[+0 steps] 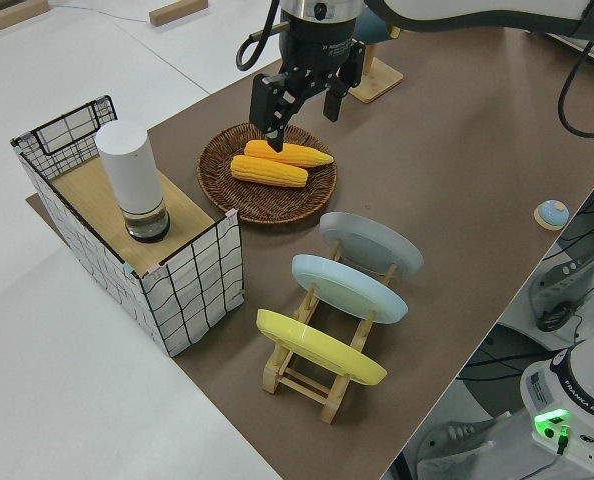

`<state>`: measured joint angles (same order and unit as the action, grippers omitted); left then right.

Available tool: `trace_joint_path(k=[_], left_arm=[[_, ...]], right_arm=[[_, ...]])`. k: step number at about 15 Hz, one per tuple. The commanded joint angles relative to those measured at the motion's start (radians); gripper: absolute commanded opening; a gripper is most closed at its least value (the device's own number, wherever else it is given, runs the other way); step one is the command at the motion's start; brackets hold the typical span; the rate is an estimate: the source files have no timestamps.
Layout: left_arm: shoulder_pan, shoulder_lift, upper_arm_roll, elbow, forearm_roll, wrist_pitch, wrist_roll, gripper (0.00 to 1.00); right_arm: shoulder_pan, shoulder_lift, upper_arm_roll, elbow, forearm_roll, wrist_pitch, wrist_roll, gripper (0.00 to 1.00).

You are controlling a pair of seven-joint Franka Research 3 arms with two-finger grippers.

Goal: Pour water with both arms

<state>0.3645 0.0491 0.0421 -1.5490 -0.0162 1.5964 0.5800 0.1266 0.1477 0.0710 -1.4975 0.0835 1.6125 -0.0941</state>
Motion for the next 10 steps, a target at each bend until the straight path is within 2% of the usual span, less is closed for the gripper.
trace_joint_path(k=[1,5,8,10], left_arm=[[0.082,0.044,-0.008,0.027,-0.001,0.051,0.133,1.00],[0.163,0.081,-0.008,0.041,-0.008,0.128,0.230,1.00],[0.174,0.092,-0.008,0.040,-0.022,0.187,0.236,1.00],[0.188,0.110,-0.008,0.038,-0.071,0.226,0.225,1.00]], right_arm=[[0.060,0.065,-0.003,-0.003,0.018,0.119,0.019,0.992],[0.110,0.141,-0.003,-0.001,0.016,0.266,0.017,0.992],[0.130,0.180,-0.003,-0.001,0.016,0.374,0.017,0.992],[0.131,0.196,-0.003,0.000,0.013,0.421,0.008,0.992]])
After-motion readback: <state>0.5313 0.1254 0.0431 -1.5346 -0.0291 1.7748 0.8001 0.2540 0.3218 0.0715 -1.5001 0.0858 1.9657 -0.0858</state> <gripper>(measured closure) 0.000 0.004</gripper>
